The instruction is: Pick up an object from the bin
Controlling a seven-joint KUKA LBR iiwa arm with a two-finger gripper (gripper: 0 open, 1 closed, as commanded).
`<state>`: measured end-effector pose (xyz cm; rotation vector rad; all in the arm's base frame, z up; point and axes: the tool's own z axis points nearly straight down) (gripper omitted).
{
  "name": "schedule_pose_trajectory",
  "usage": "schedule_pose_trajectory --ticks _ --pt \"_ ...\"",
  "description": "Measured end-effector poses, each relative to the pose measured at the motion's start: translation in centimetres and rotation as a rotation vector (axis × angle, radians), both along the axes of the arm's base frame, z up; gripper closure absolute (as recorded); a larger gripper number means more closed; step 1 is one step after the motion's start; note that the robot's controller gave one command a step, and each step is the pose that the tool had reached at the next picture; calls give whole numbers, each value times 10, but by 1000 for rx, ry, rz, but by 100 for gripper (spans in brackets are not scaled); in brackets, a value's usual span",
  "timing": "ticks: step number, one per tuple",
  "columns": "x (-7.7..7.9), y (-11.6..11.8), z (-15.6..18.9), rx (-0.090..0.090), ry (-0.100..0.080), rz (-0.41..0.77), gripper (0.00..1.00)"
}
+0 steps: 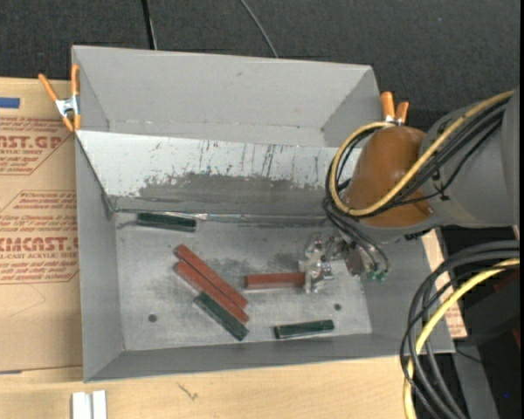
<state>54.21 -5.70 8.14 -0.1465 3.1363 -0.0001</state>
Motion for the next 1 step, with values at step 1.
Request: schedule_pose_trajectory --ticks 1 --pt "0 0 0 0 0 0 100"
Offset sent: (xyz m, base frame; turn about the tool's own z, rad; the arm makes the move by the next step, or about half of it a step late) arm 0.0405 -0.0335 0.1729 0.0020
